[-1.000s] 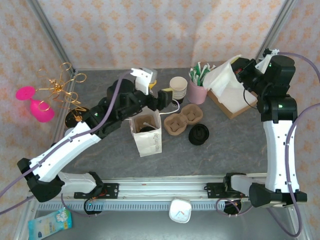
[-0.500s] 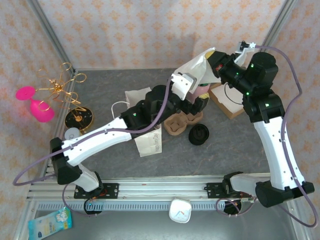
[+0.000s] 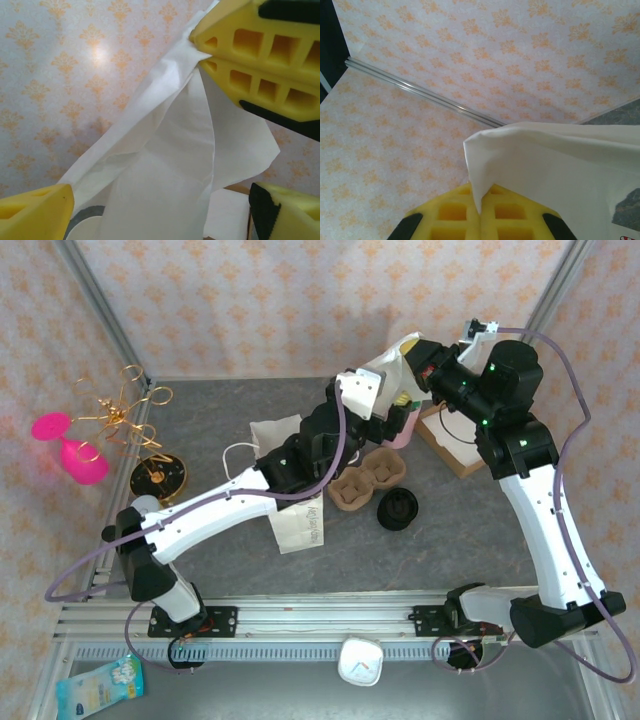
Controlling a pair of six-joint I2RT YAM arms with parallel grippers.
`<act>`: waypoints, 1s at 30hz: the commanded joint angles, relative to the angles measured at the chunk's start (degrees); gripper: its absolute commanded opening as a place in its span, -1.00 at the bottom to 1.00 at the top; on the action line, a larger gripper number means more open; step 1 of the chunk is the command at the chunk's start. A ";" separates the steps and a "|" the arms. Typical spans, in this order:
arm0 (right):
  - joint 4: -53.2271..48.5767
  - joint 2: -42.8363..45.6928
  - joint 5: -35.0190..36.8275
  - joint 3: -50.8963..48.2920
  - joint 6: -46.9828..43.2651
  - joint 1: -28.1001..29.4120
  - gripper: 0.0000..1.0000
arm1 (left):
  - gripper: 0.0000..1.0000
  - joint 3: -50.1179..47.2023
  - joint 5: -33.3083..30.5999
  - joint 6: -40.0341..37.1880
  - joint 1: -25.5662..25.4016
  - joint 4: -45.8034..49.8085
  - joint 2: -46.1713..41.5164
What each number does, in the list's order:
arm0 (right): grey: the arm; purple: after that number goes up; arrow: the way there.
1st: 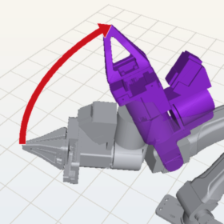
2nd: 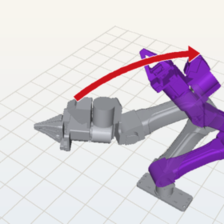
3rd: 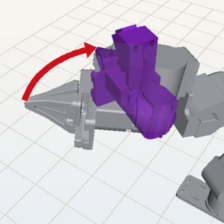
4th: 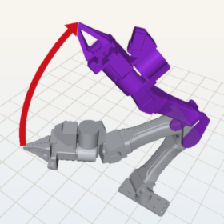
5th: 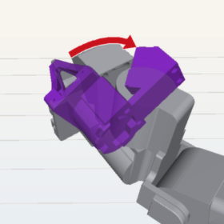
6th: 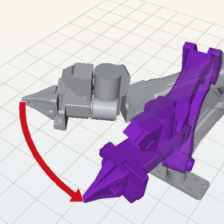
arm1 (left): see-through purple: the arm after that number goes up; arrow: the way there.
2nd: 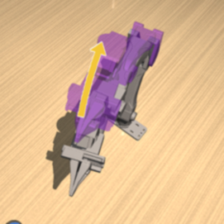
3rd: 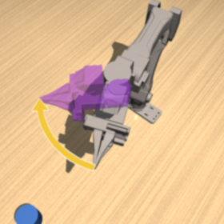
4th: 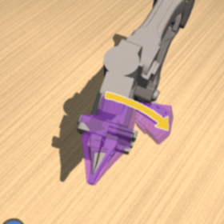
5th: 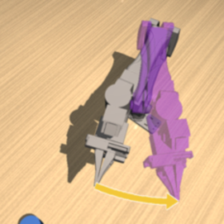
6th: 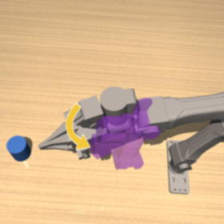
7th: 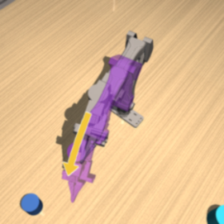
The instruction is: Pack the takeout coffee
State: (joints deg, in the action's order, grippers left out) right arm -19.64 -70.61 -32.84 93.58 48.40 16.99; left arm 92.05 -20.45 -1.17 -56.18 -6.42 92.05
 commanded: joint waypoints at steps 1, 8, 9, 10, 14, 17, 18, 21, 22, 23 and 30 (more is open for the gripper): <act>1.18 1.45 0.50 2.25 -1.25 0.30 -1.00 | 0.85 -7.07 3.78 -1.84 -0.47 -6.83 -6.50; 0.92 0.30 -0.69 3.58 -1.62 0.39 -1.00 | 0.88 -16.17 3.00 -6.63 0.21 -6.67 -15.30; 0.98 0.30 -0.82 3.56 -1.81 0.35 -1.00 | 0.89 -15.85 3.46 -7.14 0.58 -6.23 -15.09; 0.68 0.14 -0.91 3.70 -1.98 0.36 -1.00 | 0.91 -14.84 5.19 -7.94 1.00 -5.38 -14.47; 0.32 -0.01 -1.33 3.72 -2.52 0.38 -1.00 | 0.98 -9.05 5.92 -9.78 1.66 -2.93 -9.64; 0.11 -0.31 -1.67 3.72 -2.92 0.41 -1.00 | 0.98 -5.08 7.73 -10.69 2.08 -2.55 -5.98; -0.04 -0.59 -2.02 3.79 -2.94 0.45 -1.00 | 0.99 -3.98 8.06 -10.89 2.22 -2.42 -4.97; -0.37 -1.26 -2.67 4.12 -3.40 0.73 -1.00 | 0.98 -1.22 11.39 -11.01 3.10 -2.15 -2.70; -0.38 -1.24 -2.52 4.01 -3.50 0.76 -1.00 | 0.98 -0.43 12.66 -10.16 3.93 -2.03 -1.92; -0.21 -1.26 -2.45 3.82 -3.49 0.85 -1.00 | 0.98 0.66 13.45 -9.10 4.79 -1.50 -1.15; 0.43 -1.63 -1.87 3.03 -3.33 1.07 -1.00 | 0.78 2.34 17.28 -6.92 5.73 -1.34 1.77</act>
State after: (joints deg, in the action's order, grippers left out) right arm -20.14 -72.29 -34.33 95.50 46.24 17.65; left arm 92.55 -6.57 -9.58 -50.19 -7.44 93.21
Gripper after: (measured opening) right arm 0.046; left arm 0.907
